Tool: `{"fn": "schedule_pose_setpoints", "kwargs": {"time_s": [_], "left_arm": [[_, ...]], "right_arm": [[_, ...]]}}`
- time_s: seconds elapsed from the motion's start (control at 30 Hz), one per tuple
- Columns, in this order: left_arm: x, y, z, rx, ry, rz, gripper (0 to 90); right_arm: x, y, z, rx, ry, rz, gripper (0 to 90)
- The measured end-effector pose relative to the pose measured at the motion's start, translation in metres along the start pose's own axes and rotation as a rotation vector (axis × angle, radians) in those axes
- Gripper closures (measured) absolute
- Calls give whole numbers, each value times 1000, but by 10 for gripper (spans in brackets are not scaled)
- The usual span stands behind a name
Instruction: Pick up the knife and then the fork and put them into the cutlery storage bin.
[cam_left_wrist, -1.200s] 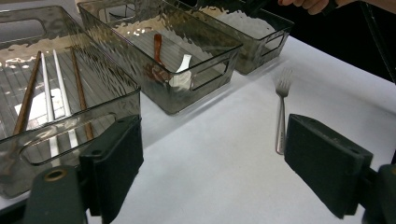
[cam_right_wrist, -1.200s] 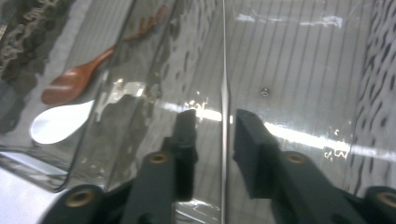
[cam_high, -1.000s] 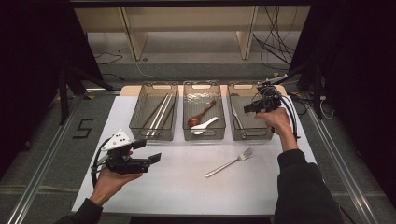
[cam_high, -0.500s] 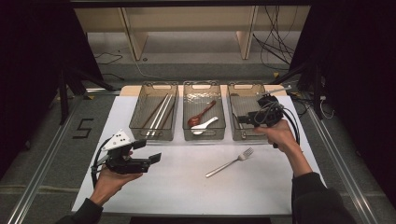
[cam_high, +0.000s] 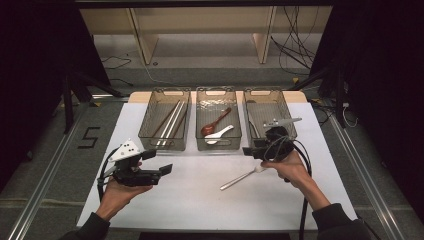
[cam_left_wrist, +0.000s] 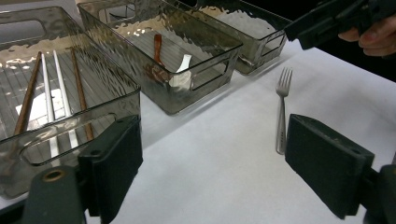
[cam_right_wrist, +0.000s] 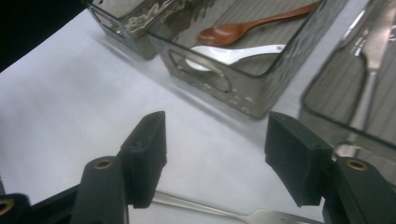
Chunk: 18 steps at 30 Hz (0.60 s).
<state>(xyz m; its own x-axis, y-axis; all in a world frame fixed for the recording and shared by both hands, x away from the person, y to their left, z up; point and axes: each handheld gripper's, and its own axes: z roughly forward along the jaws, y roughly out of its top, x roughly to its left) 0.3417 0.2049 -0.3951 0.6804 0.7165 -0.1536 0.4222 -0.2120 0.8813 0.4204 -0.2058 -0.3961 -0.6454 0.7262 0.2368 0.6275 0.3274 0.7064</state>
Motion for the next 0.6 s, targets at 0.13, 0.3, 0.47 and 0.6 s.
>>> {"fn": "schedule_pose_setpoints", "kwargs": {"time_s": [0.13, 0.3, 0.47, 0.6], "left_arm": [[0, 0, 0, 1, -1, 0, 186], [-1, 0, 1, 1, -1, 2, 186], [-1, 0, 1, 5, -1, 6, 186], [-1, -1, 0, 4, -1, 6, 186]], "right_arm": [[8, -6, 6, 0, 2, -17, 432], [15, -11, 13, 27, -6, -44, 550], [20, -15, 23, 35, -10, -56, 667], [25, -20, 34, 79, -2, -93, 769]]}}
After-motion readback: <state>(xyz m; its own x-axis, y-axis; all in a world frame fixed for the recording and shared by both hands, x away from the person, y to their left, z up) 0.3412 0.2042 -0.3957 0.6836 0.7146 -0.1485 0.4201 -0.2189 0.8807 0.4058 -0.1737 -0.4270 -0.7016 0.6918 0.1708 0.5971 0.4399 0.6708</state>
